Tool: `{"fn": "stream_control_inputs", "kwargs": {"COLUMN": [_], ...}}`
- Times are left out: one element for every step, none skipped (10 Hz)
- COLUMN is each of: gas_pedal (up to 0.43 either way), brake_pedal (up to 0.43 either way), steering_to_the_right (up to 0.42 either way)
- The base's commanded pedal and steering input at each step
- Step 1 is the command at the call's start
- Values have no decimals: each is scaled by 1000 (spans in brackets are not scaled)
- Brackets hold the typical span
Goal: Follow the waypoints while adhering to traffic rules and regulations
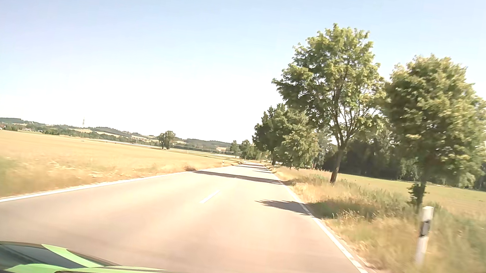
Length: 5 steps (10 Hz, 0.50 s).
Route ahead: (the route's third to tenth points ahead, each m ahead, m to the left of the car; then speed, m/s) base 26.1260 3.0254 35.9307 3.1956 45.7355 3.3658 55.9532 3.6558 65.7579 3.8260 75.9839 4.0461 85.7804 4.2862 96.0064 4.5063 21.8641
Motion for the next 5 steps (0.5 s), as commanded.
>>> {"fn": "stream_control_inputs", "kwargs": {"gas_pedal": [248,209,197,197,197], "brake_pedal": [0,0,0,0,0], "steering_to_the_right": [-2,-2,-2,-3,-4]}}
